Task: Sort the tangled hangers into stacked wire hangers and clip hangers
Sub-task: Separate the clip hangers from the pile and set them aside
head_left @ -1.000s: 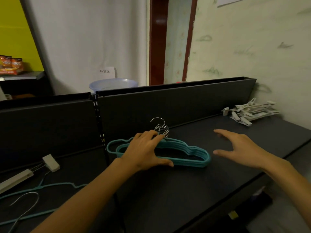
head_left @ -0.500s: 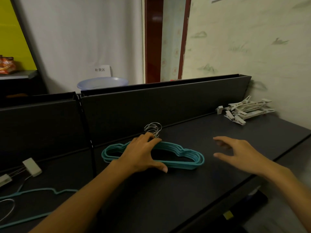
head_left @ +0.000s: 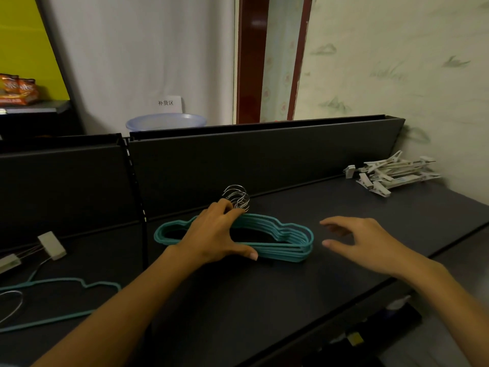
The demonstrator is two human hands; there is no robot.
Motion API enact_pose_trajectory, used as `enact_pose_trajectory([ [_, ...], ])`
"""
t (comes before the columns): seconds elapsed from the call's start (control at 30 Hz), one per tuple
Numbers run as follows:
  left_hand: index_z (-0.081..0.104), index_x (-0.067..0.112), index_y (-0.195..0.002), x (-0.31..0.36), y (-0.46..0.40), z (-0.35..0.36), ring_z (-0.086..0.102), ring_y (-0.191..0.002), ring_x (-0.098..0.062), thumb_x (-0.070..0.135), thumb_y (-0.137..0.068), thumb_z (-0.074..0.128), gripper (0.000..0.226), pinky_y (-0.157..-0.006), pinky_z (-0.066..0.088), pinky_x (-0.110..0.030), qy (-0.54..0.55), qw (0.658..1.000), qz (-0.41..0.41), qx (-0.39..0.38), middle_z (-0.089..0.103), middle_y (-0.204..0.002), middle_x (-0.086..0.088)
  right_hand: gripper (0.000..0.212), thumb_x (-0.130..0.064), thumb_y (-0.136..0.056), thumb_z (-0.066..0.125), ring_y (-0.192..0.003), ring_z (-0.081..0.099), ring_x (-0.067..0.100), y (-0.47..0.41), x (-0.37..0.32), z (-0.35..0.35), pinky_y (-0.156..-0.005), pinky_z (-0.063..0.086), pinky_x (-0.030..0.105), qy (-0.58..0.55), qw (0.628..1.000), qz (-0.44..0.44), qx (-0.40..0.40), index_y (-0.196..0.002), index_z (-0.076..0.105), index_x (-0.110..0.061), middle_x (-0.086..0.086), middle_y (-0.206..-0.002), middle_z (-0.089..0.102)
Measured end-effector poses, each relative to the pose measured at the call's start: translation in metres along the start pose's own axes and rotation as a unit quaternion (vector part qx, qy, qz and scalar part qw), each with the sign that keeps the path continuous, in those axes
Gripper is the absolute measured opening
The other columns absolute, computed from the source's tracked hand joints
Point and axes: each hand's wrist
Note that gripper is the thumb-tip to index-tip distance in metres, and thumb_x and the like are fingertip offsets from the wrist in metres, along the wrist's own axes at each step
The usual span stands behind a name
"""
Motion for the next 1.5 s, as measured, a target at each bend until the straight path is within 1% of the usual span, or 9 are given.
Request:
enact_pose_trajectory([
  [0.23, 0.015, 0.031, -0.146, -0.001, 0.003, 0.003, 0.033, -0.122, -0.018, 0.082, -0.06, 0.054, 0.107, -0.105, 0.03, -0.034, -0.04, 0.999, -0.01, -0.024, 0.028, -0.138, 0.0, 0.047, -0.04, -0.083, 0.064, -0.108, 0.054, 0.003, 0.001, -0.017, 0.0, -0.092, 0.047, 0.028, 0.009, 0.997, -0.056, 0.053, -0.128, 0.052, -0.033, -0.012, -0.116, 0.059],
  [0.3, 0.009, 0.033, -0.147, 0.0, 0.01, 0.001, 0.033, -0.125, -0.019, 0.085, -0.062, 0.047, 0.106, -0.107, 0.027, -0.035, -0.042, 0.999, -0.015, -0.003, 0.028, -0.14, -0.001, 0.048, -0.041, -0.084, 0.062, -0.11, 0.054, 0.007, -0.003, -0.033, 0.002, -0.092, 0.048, 0.032, 0.022, 0.992, -0.088, 0.09, -0.13, 0.05, -0.031, -0.01, -0.119, 0.058],
  [0.47, 0.018, 0.035, -0.145, -0.026, 0.062, -0.014, 0.033, -0.129, -0.016, 0.079, -0.077, 0.034, 0.083, -0.109, 0.027, -0.035, -0.054, 0.996, -0.042, 0.056, 0.03, -0.143, 0.002, 0.053, -0.048, -0.086, 0.053, -0.116, 0.048, 0.014, -0.009, -0.099, 0.027, -0.094, 0.044, 0.036, 0.102, 0.972, -0.159, 0.136, -0.134, 0.046, -0.026, -0.006, -0.127, 0.053],
  [0.7, 0.03, 0.033, -0.142, -0.117, 0.193, -0.059, 0.039, -0.127, -0.018, 0.078, -0.075, 0.021, 0.081, -0.107, 0.027, -0.035, -0.112, 0.979, -0.158, 0.061, 0.039, -0.139, 0.002, 0.066, -0.059, -0.085, 0.046, -0.12, 0.046, 0.021, -0.026, -0.225, 0.096, -0.099, 0.039, 0.038, 0.159, 0.953, -0.237, 0.101, -0.14, 0.04, -0.021, 0.001, -0.132, 0.05],
  [0.83, 0.035, 0.032, -0.139, -0.17, 0.277, -0.088, 0.043, -0.123, -0.019, 0.07, -0.082, 0.035, 0.069, -0.105, 0.03, -0.035, -0.128, 0.968, -0.204, 0.075, 0.044, -0.134, 0.002, 0.07, -0.064, -0.086, 0.041, -0.123, 0.042, 0.02, -0.021, -0.309, 0.14, -0.1, 0.036, 0.037, 0.17, 0.946, -0.263, 0.088, -0.143, 0.034, -0.024, 0.0, -0.136, 0.046],
  [0.97, 0.045, 0.03, -0.133, -0.22, 0.362, -0.116, 0.049, -0.116, -0.021, 0.069, -0.081, 0.035, 0.066, -0.099, 0.035, -0.036, -0.138, 0.961, -0.225, 0.089, 0.049, -0.127, 0.002, 0.069, -0.064, -0.086, 0.039, -0.126, 0.039, 0.02, -0.003, -0.395, 0.185, -0.102, 0.034, 0.036, 0.176, 0.943, -0.271, 0.084, -0.143, 0.031, -0.026, 0.0, -0.14, 0.042],
  [1.13, 0.039, 0.033, -0.138, -0.28, 0.462, -0.144, 0.039, -0.127, -0.019, 0.068, -0.084, 0.04, 0.064, -0.106, 0.028, -0.037, -0.133, 0.95, -0.271, 0.081, 0.04, -0.14, 0.002, 0.067, -0.062, -0.087, 0.041, -0.127, 0.039, 0.021, 0.021, -0.491, 0.241, -0.103, 0.035, 0.037, 0.179, 0.942, -0.28, 0.054, -0.143, 0.029, -0.028, 0.0, -0.139, 0.043],
  [1.23, 0.036, 0.034, -0.139, -0.306, 0.507, -0.158, 0.033, -0.132, -0.017, 0.066, -0.085, 0.039, 0.063, -0.11, 0.023, -0.036, -0.119, 0.946, -0.294, 0.059, 0.035, -0.145, 0.004, 0.064, -0.058, -0.089, 0.042, -0.126, 0.04, 0.021, 0.032, -0.53, 0.263, -0.102, 0.035, 0.038, 0.18, 0.942, -0.282, 0.027, -0.143, 0.029, -0.027, 0.0, -0.138, 0.043],
  [1.5, 0.044, 0.034, -0.133, -0.334, 0.564, -0.154, 0.042, -0.121, -0.013, 0.08, -0.075, 0.024, 0.077, -0.1, 0.033, -0.032, -0.054, 0.96, -0.271, 0.038, 0.043, -0.134, 0.008, 0.057, -0.047, -0.091, 0.047, -0.122, 0.045, 0.023, 0.012, -0.564, 0.264, -0.095, 0.043, 0.039, 0.204, 0.954, -0.221, 0.0, -0.143, 0.029, -0.029, 0.002, -0.137, 0.046],
])
Point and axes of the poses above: each hand's wrist, its own y-axis away from the middle knuckle, its own z-axis out of the palm, x = y × z
